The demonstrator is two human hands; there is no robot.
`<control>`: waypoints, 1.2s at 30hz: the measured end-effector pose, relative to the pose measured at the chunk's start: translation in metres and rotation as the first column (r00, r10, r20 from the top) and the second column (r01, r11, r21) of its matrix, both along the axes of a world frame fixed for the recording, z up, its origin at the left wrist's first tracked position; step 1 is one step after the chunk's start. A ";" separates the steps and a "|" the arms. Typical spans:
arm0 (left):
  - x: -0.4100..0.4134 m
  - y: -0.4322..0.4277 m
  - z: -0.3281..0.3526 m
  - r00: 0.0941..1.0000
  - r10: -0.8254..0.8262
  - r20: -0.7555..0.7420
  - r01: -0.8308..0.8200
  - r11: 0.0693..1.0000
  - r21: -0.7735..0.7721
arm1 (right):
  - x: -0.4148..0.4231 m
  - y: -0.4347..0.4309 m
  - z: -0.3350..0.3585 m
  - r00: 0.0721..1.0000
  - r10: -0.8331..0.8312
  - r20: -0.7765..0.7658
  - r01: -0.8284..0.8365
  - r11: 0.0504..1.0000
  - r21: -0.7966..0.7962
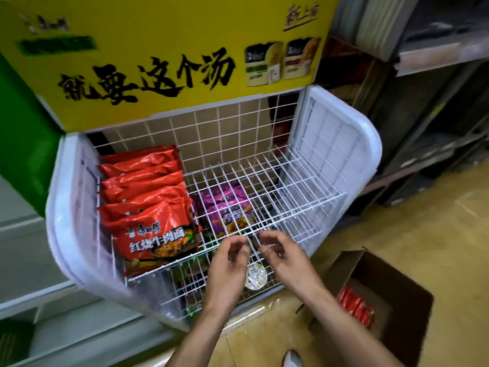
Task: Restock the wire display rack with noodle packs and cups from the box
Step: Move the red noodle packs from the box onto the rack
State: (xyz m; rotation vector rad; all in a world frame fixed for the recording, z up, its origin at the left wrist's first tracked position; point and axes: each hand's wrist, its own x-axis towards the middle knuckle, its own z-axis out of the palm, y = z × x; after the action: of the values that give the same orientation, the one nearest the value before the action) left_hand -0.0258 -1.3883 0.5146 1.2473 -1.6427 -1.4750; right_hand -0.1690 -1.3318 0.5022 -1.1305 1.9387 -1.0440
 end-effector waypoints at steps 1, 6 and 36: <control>-0.006 0.002 0.000 1.000 -0.021 0.002 0.021 1.000 0.001 | -0.005 0.005 0.000 1.000 -0.010 0.001 0.010 1.000 -0.002; -0.044 0.018 -0.002 0.992 -0.122 0.020 0.122 0.992 0.023 | -0.035 0.034 -0.004 0.996 -0.091 0.019 0.090 0.996 0.004; -0.276 0.243 -0.051 0.773 -0.595 0.218 0.584 0.803 0.119 | -0.232 0.313 -0.056 0.890 -0.450 0.081 0.434 0.887 0.160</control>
State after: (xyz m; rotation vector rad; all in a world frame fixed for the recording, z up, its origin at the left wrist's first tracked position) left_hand -0.3023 -1.1458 0.4641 1.0032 -2.3377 -1.7738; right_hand -0.4009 -1.0189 0.4458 -0.5425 2.1897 -1.1553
